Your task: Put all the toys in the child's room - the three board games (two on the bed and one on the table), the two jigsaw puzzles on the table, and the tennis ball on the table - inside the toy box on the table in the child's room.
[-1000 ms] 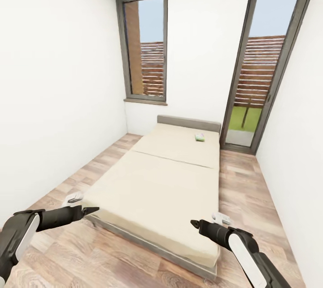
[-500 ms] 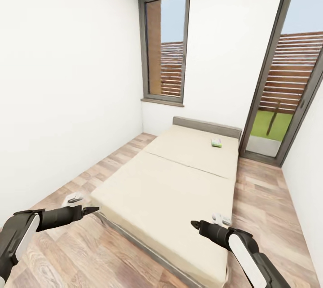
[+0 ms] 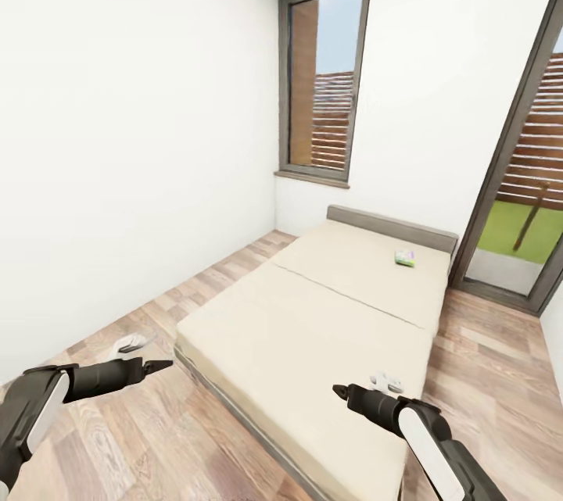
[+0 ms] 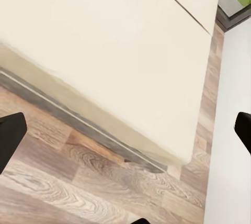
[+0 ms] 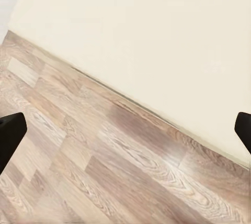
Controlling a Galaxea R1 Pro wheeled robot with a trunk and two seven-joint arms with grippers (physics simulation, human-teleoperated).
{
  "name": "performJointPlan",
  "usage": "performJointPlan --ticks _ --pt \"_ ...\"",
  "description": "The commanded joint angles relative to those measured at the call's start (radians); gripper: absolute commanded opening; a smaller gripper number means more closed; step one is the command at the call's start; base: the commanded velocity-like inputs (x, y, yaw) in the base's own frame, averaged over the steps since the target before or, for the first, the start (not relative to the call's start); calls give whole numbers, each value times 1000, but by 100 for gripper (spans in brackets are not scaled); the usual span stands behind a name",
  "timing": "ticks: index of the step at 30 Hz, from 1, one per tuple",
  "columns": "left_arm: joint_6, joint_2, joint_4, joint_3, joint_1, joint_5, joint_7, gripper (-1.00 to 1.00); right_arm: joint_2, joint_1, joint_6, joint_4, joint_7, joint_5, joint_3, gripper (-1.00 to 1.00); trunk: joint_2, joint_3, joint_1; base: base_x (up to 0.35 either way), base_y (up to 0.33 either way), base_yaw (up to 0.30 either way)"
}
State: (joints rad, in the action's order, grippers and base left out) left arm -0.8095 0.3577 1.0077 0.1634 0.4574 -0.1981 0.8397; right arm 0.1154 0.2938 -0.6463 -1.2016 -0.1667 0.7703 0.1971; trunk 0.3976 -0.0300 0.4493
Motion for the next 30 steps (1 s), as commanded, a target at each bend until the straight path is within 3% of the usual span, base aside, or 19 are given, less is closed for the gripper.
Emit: performJointPlan --ticks 1,15,30 --pt "-5 0 0 1 1 -1 2 100 1 1 -1 -1 -10 11 2 100 2 -2 1 1 -185 291" --pt "-2 0 0 1 1 -1 2 100 1 1 0 5 -10 11 2 100 2 -2 1 -5 -31 291" --pt "-1 0 0 1 1 -1 2 100 1 1 2 5 -10 11 2 100 2 -2 1 -145 0 291"
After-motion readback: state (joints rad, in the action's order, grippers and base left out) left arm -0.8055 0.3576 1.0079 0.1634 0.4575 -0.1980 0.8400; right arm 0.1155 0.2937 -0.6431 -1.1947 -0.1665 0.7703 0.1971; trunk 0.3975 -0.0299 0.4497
